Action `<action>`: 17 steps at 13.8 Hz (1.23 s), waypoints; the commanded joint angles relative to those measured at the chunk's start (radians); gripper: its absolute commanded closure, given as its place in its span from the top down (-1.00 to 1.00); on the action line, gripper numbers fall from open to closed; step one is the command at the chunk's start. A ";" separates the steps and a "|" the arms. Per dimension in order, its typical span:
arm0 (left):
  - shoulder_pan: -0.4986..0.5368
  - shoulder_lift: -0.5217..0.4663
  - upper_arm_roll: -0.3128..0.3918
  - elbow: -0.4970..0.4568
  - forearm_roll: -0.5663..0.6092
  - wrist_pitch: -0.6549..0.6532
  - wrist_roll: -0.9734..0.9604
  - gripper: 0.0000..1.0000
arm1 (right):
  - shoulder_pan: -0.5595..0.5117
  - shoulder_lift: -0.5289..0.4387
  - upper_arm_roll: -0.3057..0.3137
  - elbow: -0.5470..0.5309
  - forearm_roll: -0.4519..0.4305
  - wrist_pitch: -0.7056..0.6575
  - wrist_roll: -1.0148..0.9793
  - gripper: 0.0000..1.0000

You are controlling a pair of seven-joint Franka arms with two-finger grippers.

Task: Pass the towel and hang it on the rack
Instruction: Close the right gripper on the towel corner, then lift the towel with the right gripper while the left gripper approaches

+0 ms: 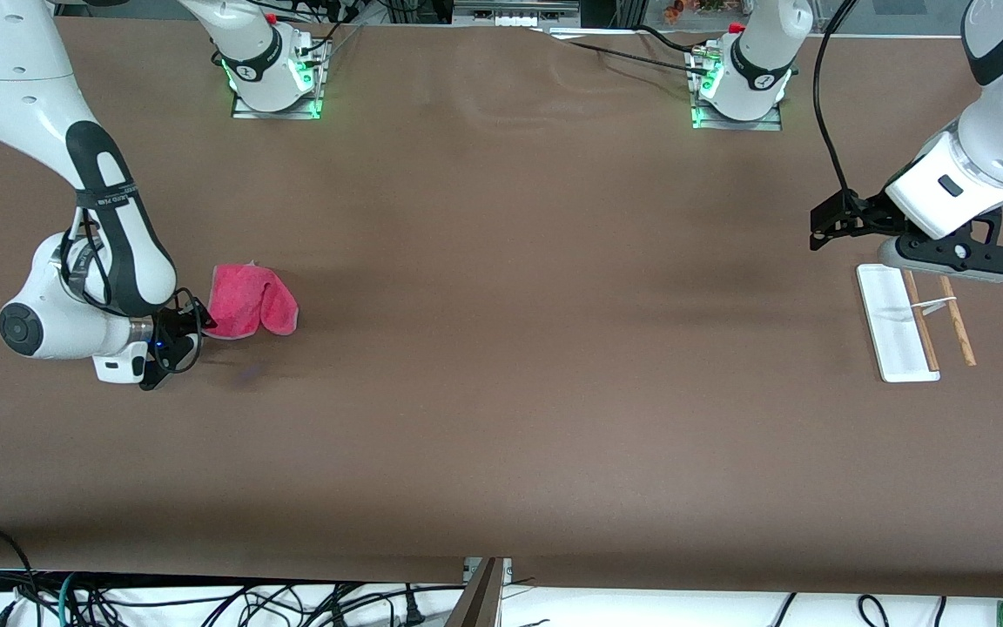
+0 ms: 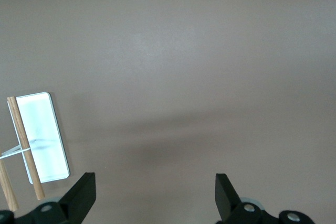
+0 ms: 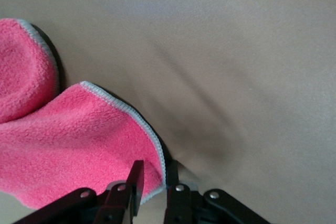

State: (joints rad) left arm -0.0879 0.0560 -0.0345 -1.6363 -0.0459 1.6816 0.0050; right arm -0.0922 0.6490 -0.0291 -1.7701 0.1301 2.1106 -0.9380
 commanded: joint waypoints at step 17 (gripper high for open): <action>-0.068 0.108 -0.027 0.038 -0.046 -0.017 0.012 1.00 | 0.165 -0.149 0.009 0.227 -0.003 -0.374 0.320 -1.00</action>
State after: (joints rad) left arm -0.1215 0.1146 -0.0602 -1.6364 -0.0801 1.6814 0.0067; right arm 0.0226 0.5046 -0.0161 -1.6139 0.1342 1.8122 -0.6825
